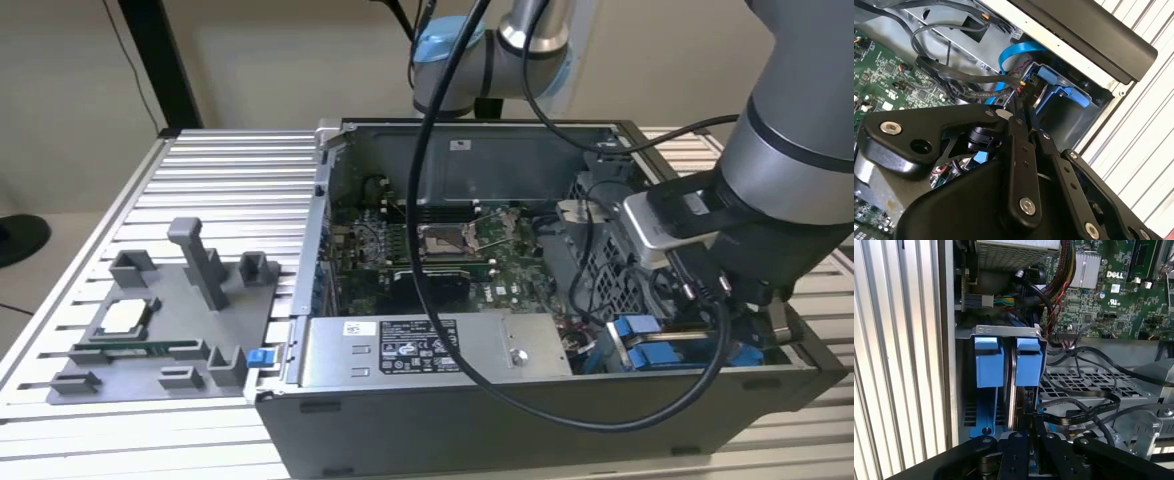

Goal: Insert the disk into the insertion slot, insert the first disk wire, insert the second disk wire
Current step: 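Insert the second disk wire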

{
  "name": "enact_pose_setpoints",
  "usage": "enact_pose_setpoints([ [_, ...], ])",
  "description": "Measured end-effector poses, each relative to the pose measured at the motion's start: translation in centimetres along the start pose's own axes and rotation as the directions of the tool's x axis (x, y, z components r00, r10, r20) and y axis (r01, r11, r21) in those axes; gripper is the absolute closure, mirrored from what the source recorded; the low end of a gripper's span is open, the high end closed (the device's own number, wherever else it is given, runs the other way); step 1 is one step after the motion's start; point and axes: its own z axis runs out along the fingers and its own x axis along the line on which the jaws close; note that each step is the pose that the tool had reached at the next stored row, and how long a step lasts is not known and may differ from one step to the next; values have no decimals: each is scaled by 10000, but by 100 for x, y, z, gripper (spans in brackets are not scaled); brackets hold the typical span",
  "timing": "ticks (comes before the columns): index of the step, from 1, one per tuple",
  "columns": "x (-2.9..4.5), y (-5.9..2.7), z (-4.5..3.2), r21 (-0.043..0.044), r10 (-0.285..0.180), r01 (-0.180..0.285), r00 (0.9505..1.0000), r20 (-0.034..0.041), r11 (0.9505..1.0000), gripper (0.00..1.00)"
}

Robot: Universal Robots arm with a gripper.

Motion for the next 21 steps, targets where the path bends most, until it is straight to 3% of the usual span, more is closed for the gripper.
enact_pose_setpoints([
  [4, 9, 14, 48, -1, -4, 4, 10000, -16, 10000, 100],
  [6, 9, 17, 56, -2, 3, -3, 10000, 13, 10000, 100],
  [7, 6, 12, 40, -1, 4, -4, 10000, 18, 10000, 0],
  [21, -102, -151, -564, -1, 0, 0, 10000, 3, 10000, 0],
])
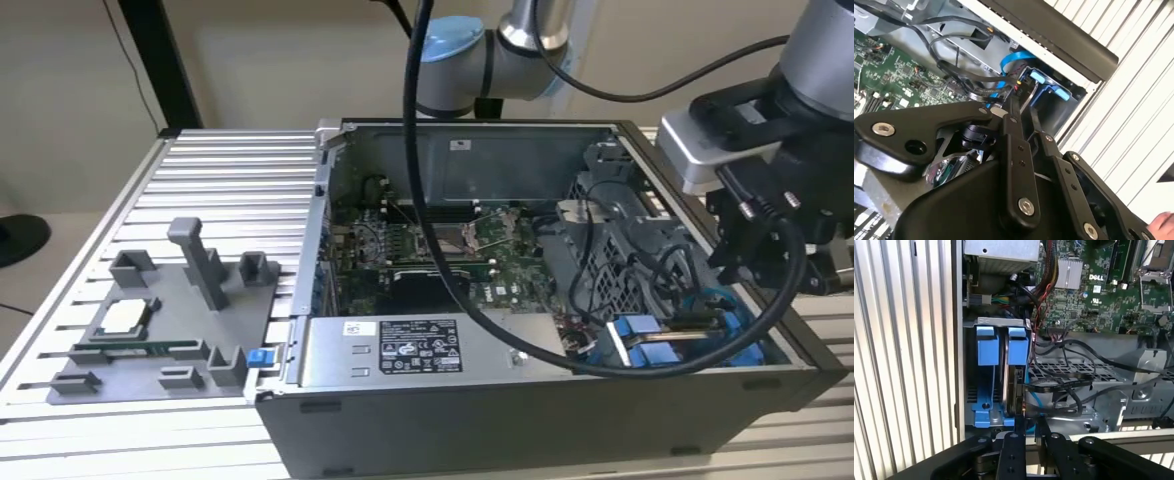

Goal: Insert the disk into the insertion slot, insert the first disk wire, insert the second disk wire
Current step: 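Insert the second disk wire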

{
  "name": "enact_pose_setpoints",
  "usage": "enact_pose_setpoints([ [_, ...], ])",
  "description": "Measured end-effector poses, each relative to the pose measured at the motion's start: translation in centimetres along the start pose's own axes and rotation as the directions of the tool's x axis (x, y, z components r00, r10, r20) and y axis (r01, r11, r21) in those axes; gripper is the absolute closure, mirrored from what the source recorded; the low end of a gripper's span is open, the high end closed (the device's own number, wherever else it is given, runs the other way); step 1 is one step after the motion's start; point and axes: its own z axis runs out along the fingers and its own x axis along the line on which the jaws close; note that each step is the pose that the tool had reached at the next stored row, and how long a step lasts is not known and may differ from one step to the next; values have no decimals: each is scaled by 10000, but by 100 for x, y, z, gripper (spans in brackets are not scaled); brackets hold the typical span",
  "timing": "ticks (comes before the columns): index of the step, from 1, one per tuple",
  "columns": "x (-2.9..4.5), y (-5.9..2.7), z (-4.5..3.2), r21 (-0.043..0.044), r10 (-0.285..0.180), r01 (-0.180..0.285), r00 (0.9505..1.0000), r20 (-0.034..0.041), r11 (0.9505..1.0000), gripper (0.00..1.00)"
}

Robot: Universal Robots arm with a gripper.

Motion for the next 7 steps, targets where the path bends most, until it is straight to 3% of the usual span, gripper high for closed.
enact_pose_setpoints([
  [7, -3, -5, -20, 1, 0, 0, 10000, 0, 10000, 0],
])
